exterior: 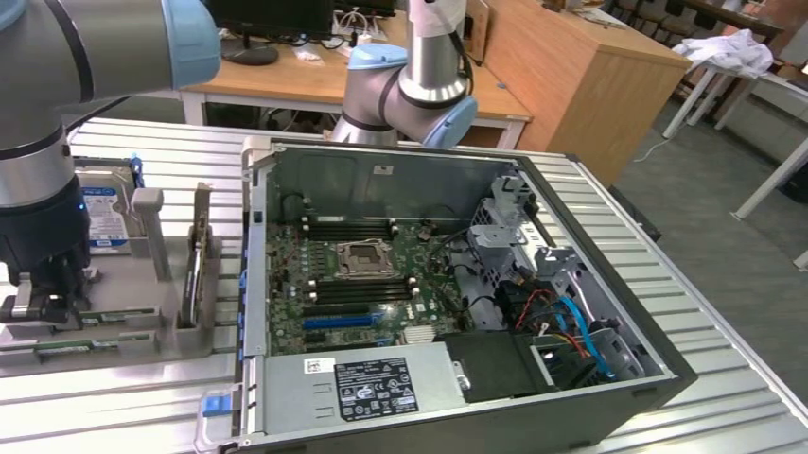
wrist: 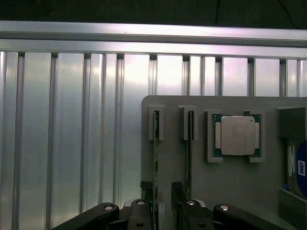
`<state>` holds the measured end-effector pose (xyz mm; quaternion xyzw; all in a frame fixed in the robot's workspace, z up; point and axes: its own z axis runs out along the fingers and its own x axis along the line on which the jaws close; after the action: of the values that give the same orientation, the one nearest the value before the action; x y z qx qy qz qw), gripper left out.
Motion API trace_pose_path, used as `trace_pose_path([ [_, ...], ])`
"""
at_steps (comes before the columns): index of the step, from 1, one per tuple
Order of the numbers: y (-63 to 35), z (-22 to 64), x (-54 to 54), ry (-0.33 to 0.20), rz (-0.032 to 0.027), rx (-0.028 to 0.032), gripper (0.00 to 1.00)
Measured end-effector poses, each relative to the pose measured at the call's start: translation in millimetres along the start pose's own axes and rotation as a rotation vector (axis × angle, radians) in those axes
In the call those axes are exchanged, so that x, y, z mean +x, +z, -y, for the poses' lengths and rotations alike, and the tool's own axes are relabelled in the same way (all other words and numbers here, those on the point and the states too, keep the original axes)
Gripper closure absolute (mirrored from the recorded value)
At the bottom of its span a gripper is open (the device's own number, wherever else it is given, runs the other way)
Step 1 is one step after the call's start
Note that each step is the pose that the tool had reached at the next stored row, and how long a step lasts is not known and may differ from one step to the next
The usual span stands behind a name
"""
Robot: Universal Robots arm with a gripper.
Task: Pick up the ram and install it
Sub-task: 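Pick up the ram and move it above insertion slot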
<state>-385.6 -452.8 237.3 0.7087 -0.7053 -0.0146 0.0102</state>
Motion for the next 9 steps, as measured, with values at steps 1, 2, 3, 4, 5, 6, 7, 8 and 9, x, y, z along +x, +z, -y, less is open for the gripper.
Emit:
trace_pose_path([
  [1, 0.0, 0.0, 0.0, 0.0, 0.0001, 0.0001, 0.71],
  [2, 0.1, 0.0, 0.0, 0.0, 0.0001, 0.0001, 0.71],
  [3, 0.3, 0.0, 0.0, 0.0, 0.0, 0.0, 0.71],
  [4, 0.9, 0.0, 0.0, 0.0, 0.0002, 0.0002, 0.71],
  [5, 1.6, 0.1, 0.0, 0.0, 0.0001, 0.0002, 0.71],
  [6, 2.3, 0.1, 0.0, 0.0, 0.0, 0.0, 0.71],
  [7, 3.2, 0.1, 0.0, 0.0, 0.0001, 0.0001, 0.71],
  [8, 4.1, 0.1, 0.0, 0.0, 0.0001, 0.0001, 0.71],
  [9, 5.0, 0.2, 0.0, 0.0, 0.0, 0.0001, 0.71],
])
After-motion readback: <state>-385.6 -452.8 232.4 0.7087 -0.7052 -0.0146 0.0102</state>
